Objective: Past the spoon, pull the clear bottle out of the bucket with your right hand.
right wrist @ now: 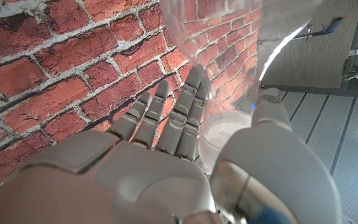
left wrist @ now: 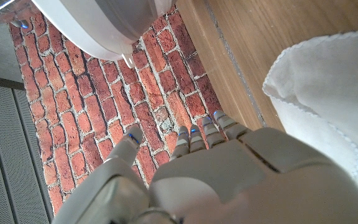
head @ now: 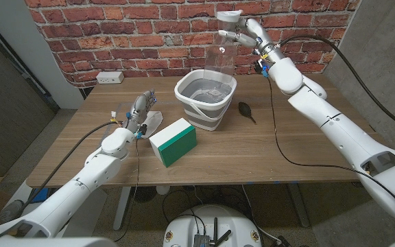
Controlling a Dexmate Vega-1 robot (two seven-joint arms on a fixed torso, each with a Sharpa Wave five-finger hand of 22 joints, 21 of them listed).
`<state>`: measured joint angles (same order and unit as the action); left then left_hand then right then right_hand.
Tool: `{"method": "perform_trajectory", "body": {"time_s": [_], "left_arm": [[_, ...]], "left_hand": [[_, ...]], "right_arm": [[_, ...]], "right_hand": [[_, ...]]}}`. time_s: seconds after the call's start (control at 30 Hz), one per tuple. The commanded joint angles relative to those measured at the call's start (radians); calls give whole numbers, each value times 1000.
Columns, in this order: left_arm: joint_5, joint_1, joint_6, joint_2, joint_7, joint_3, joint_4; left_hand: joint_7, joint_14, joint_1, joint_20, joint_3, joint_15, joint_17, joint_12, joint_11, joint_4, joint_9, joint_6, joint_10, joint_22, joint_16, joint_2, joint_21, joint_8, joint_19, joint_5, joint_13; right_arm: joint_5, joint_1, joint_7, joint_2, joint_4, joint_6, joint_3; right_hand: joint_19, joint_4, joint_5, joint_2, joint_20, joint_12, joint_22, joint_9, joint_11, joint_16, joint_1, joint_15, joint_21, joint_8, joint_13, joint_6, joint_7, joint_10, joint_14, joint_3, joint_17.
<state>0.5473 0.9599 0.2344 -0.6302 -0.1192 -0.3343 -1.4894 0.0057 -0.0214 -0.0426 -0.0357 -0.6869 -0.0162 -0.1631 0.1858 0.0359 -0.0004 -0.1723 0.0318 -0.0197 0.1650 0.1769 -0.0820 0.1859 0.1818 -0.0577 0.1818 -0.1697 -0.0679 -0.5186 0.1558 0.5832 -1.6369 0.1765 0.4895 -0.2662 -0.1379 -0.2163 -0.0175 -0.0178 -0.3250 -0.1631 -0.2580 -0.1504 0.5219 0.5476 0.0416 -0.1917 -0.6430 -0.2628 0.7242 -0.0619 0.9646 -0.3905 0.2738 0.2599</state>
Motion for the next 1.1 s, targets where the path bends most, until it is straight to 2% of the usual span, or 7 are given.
{"method": "perform_trajectory", "body": {"time_s": [0.03, 0.4, 1.1], "left_arm": [[5, 0, -15, -3, 3, 0, 2], [10, 2, -23, 0, 4, -3, 0], [15, -18, -40, -2, 21, -11, 9]], "left_hand": [[2, -6, -2, -36, -5, -3, -2, 5, 0, -5, -3, 8, 3, 2, -2, -55, 4, 4, -14, 0, -4], [3, -5, -2, -35, -7, -1, -2, 4, -1, -6, -3, 7, 2, 2, -2, -57, 3, 3, -13, 0, -4], [5, -5, -1, -34, -9, 0, -3, 3, -2, -8, -3, 7, 2, 2, -3, -59, 2, 2, -13, -1, -4]], "right_arm": [[-6, -2, 46, 11, -52, -33, -30], [-2, 3, 75, 9, -86, -55, -52], [-12, -40, 118, 56, -183, -123, -114]], "right_hand": [[-12, -4, -1, 38, 2, 1, -3, -3, -68, 6, 30, 153, -2, -12, -5, 21, -4, 79, -16, 8, -1], [-15, -7, 1, 41, 2, 6, -3, -2, -68, 6, 34, 154, -1, -14, -5, 24, -2, 82, -21, 10, -4], [-25, -8, 6, 46, 3, 13, -3, 0, -68, 6, 36, 157, 0, -19, -10, 28, -2, 91, -31, 13, -9]]}}
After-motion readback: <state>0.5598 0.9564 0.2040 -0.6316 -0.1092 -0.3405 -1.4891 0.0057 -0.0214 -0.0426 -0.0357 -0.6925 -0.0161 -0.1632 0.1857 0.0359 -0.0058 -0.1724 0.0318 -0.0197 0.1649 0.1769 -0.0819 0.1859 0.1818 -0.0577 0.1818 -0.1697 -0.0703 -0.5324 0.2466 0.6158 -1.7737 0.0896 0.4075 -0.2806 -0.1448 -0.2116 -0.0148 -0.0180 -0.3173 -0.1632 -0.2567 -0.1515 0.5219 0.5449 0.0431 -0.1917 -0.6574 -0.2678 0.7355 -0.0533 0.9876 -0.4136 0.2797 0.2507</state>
